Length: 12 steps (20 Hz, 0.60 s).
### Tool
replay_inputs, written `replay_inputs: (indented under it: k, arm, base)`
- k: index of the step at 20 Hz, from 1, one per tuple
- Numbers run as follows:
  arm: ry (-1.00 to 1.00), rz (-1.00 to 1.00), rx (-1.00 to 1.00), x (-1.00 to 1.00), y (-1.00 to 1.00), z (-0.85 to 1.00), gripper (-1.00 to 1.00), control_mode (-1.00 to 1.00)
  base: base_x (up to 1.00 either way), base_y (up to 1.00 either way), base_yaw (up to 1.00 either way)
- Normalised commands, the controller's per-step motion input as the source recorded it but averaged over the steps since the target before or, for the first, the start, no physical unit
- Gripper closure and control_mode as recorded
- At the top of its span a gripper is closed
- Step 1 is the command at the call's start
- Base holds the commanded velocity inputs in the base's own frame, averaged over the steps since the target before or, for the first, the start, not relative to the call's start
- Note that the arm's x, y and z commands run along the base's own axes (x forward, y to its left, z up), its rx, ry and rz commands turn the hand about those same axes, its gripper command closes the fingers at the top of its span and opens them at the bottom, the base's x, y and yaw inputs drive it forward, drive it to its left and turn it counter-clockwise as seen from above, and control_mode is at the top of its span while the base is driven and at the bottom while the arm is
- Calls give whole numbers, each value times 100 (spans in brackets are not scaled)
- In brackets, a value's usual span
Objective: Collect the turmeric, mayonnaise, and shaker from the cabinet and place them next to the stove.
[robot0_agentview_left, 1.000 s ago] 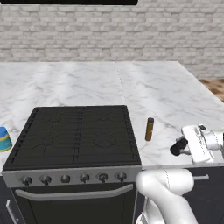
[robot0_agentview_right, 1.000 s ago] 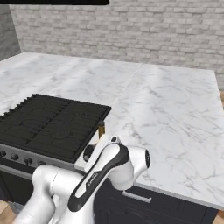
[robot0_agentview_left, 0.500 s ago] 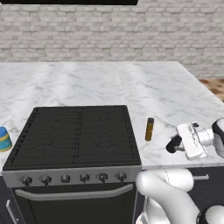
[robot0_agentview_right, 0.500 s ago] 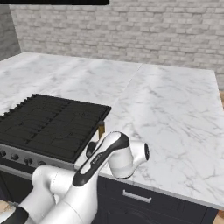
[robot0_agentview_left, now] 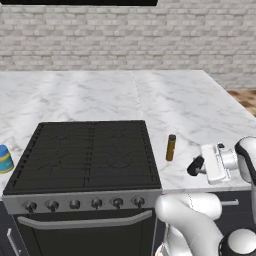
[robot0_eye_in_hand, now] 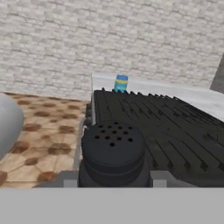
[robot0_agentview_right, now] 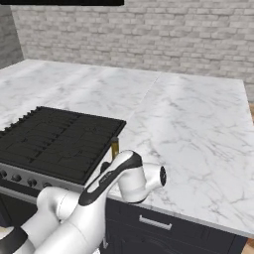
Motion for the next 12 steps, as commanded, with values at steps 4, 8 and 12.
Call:
replay_inputs:
  k: [4, 8, 12]
  arm:
    - [0, -7, -10, 13, 29, -20, 100, -100]
    - [0, -2, -10, 24, 22, -15, 100, -100]
    - [0, 0, -6, 26, 10, -15, 100, -100]
  base:
    - [0, 0, 0]
    - [0, 0, 0]
    - [0, 0, 0]
